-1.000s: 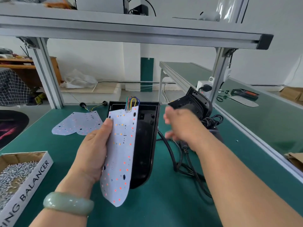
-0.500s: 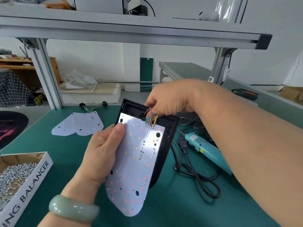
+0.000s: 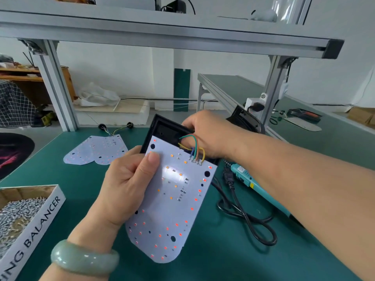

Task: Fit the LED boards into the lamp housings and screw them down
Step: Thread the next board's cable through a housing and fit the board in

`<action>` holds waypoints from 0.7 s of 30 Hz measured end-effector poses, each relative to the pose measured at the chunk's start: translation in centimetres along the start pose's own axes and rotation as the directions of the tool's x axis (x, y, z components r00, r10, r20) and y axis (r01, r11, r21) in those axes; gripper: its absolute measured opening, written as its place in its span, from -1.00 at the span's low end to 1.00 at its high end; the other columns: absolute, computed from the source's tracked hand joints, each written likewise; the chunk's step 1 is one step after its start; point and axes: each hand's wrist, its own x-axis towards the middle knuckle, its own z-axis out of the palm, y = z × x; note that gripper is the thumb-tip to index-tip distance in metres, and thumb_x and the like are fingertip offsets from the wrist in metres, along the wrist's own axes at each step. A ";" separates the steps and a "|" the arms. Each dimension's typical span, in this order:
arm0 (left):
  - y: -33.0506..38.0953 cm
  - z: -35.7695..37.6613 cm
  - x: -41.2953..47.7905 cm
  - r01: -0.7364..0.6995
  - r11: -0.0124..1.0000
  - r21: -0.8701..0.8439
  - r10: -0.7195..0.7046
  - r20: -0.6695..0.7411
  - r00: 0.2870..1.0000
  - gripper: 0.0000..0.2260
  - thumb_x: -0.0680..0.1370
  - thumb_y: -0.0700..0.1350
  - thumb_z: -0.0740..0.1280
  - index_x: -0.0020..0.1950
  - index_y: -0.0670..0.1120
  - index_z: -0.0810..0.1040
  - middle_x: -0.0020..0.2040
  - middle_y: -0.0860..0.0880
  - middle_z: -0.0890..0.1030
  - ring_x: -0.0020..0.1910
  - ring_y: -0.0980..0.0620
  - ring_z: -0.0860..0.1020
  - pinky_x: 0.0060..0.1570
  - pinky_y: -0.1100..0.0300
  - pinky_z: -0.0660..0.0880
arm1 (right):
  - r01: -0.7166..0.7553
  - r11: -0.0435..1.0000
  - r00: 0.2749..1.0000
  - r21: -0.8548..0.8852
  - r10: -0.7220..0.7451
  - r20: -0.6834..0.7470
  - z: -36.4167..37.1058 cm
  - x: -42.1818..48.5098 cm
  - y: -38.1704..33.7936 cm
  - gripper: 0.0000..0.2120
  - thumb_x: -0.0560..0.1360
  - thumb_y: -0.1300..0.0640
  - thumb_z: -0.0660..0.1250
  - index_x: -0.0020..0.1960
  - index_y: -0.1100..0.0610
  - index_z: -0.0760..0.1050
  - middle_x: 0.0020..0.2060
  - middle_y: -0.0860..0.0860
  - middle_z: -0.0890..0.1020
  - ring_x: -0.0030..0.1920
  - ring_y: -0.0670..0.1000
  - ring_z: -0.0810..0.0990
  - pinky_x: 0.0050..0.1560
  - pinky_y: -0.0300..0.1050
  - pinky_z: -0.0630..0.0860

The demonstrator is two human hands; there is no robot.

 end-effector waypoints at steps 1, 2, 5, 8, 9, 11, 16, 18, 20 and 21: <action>-0.1 0.1 0.0 -0.020 0.999 0.031 0.020 -0.006 1.000 -0.32 0.44 0.29 0.19 -0.39 -0.38 0.39 -0.32 -0.30 0.40 -0.35 -0.05 0.41 -0.33 0.18 0.36 | -0.008 0.999 1.000 -0.044 0.007 -0.020 0.2 0.0 0.1 -0.76 0.46 0.20 0.34 -0.37 0.07 0.45 -0.51 -0.04 0.48 -0.49 -0.09 0.40 -0.49 -0.30 0.31; -0.2 0.3 0.0 -0.041 0.997 0.062 0.042 -0.012 0.999 -0.38 0.46 0.25 0.17 -0.43 -0.31 0.34 -0.37 -0.29 0.35 -0.37 0.02 0.35 -0.34 0.27 0.32 | -0.014 0.998 0.999 -0.067 0.011 -0.034 0.2 0.0 0.3 -0.75 0.43 0.22 0.33 -0.40 0.08 0.42 -0.52 -0.03 0.46 -0.48 -0.06 0.39 -0.47 -0.23 0.31; -0.4 0.6 0.0 -0.093 0.988 0.123 0.098 -0.030 0.995 -0.48 0.50 0.20 0.15 -0.44 -0.19 0.20 -0.46 -0.13 0.18 -0.39 0.11 0.22 -0.33 0.45 0.26 | 0.032 0.999 0.999 -0.026 -0.033 -0.010 0.1 -0.3 0.5 -0.90 0.44 0.25 0.33 -0.25 0.19 0.52 -0.42 0.04 0.52 -0.38 0.02 0.42 -0.36 -0.15 0.36; -0.5 0.8 0.0 -0.139 0.974 0.178 0.145 -0.026 0.989 -0.50 0.50 0.20 0.15 -0.43 -0.18 0.22 -0.46 -0.10 0.20 -0.39 0.15 0.25 -0.38 0.43 0.24 | 0.062 0.995 0.992 0.076 -0.069 0.105 -0.4 -0.6 0.9 -0.92 0.50 0.30 0.30 -0.13 0.21 0.55 -0.24 0.22 0.62 -0.31 -0.01 0.43 -0.30 -0.19 0.36; -0.5 0.8 -0.1 -0.149 0.971 0.187 0.156 -0.021 0.988 -0.49 0.49 0.21 0.16 -0.43 -0.19 0.23 -0.44 -0.12 0.24 -0.38 0.17 0.28 -0.39 0.43 0.23 | 0.067 0.991 0.987 0.117 -0.083 0.140 -0.7 -0.7 1.0 -0.91 0.52 0.32 0.28 -0.10 0.23 0.57 -0.15 0.29 0.63 -0.27 0.01 0.44 -0.26 -0.18 0.38; -0.4 0.7 -0.2 -0.171 0.967 0.190 0.176 -0.011 0.984 -0.43 0.49 0.27 0.18 -0.42 -0.19 0.23 -0.40 -0.16 0.29 -0.37 0.17 0.30 -0.39 0.45 0.24 | 0.033 0.956 0.973 0.290 -0.097 0.209 -1.1 -1.1 1.3 -0.83 0.52 0.39 0.24 -0.02 0.23 0.58 0.01 0.34 0.62 -0.17 0.03 0.50 -0.07 -0.08 0.50; -0.4 0.5 -0.1 -0.177 0.973 0.150 0.182 -0.018 0.983 -0.34 0.48 0.39 0.12 -0.42 -0.20 0.23 -0.40 -0.30 0.33 -0.34 0.00 0.33 -0.37 0.34 0.26 | 0.043 0.953 0.980 0.301 -0.099 0.173 -1.0 -1.2 1.2 -0.85 0.57 0.18 0.30 -0.14 0.11 0.60 -0.19 0.11 0.68 -0.24 -0.12 0.51 -0.07 -0.19 0.52; -0.3 0.5 -0.1 -0.163 0.975 0.150 0.168 -0.026 0.985 -0.36 0.48 0.38 0.14 -0.42 -0.20 0.23 -0.40 -0.30 0.34 -0.34 -0.06 0.33 -0.39 0.28 0.26 | 0.058 0.982 0.991 0.182 -0.079 0.112 -0.6 -1.0 0.9 -0.73 0.53 0.17 0.31 -0.34 0.11 0.46 -0.45 0.02 0.48 -0.44 -0.12 0.34 -0.37 -0.26 0.37; -0.2 0.5 -0.1 -0.144 0.978 0.154 0.150 -0.029 0.988 -0.39 0.48 0.32 0.18 -0.43 -0.20 0.24 -0.38 -0.31 0.35 -0.34 -0.14 0.35 -0.38 0.14 0.28 | 0.048 0.985 0.993 0.165 -0.065 0.096 -0.1 -0.8 0.7 -0.72 0.48 0.22 0.29 -0.39 0.14 0.38 -0.50 0.00 0.38 -0.48 -0.09 0.27 -0.45 -0.24 0.27; -0.2 0.5 -0.2 -0.133 0.979 0.154 0.139 -0.028 0.990 -0.43 0.49 0.27 0.19 -0.44 -0.20 0.25 -0.36 -0.32 0.36 -0.34 -0.17 0.34 -0.37 0.09 0.28 | 0.048 0.985 0.993 0.169 -0.065 0.094 0.0 -0.8 0.8 -0.73 0.47 0.23 0.29 -0.39 0.13 0.38 -0.50 0.00 0.40 -0.48 -0.08 0.29 -0.45 -0.24 0.27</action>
